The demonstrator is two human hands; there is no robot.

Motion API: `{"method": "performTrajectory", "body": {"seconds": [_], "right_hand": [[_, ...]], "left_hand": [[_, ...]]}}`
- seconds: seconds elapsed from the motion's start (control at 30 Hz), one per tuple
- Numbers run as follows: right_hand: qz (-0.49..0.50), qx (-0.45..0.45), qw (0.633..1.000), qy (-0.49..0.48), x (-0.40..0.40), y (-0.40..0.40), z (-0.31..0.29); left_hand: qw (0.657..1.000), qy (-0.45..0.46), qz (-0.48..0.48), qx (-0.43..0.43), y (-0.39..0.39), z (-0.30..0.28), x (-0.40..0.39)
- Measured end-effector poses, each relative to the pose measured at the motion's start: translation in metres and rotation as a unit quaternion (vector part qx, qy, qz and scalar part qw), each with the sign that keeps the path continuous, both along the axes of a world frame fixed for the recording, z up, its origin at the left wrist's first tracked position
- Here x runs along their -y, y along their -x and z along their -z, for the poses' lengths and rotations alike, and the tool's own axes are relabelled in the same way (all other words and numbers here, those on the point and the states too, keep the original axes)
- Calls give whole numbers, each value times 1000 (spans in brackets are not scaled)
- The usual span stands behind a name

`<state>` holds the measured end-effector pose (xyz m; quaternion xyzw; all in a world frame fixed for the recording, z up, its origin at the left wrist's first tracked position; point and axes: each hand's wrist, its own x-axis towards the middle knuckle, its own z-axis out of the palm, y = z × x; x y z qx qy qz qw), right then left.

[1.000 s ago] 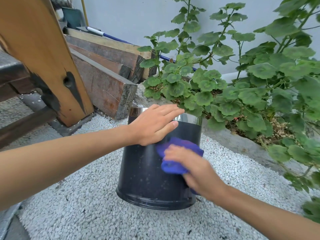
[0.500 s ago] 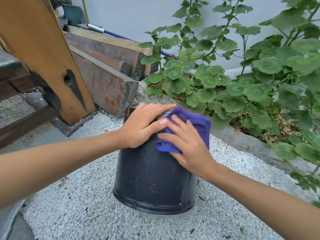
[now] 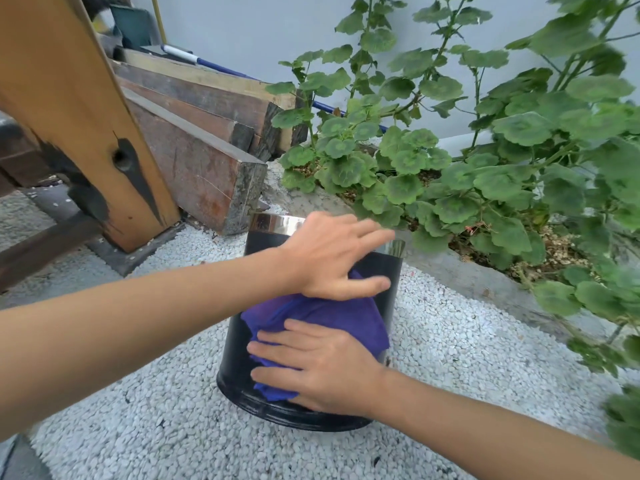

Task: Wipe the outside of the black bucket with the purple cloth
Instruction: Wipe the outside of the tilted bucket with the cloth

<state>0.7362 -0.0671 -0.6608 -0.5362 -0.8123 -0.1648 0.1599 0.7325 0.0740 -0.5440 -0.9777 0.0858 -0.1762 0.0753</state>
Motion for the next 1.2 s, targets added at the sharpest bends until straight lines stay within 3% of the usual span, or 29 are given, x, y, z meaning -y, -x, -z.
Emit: {"method": "performTrajectory", "body": {"seconds": [0.17, 0.4, 0.67, 0.73, 0.8, 0.93, 1.07, 1.13, 1.2], "right_hand": [[-25, -29, 999, -11, 10, 10, 19], [17, 0, 1000, 1, 23, 4, 16], [147, -28, 989, 16, 61, -34, -2], [169, -88, 982, 3, 68, -40, -1], [182, -205, 962, -8, 73, -47, -7], [245, -439, 863, -48, 69, -54, -38], [272, -506, 812, -101, 44, -55, -69], [258, -511, 810, -128, 30, -54, -83], [227, -488, 833, -127, 15, -50, -95]], "left_hand": [[998, -68, 11, 12, -4, 15, 4], [998, 34, -46, 32, -17, 18, 19], [998, 34, -12, 46, 2, 19, 7], [998, 47, -13, 36, 9, 17, 2], [998, 56, -19, 29, 20, 14, -8], [994, 95, -27, 49, 48, 13, -38], [985, 155, -38, 68, 71, 9, -53], [982, 171, -39, 65, 73, 7, -50], [981, 179, -40, 63, 75, 6, -46]]}}
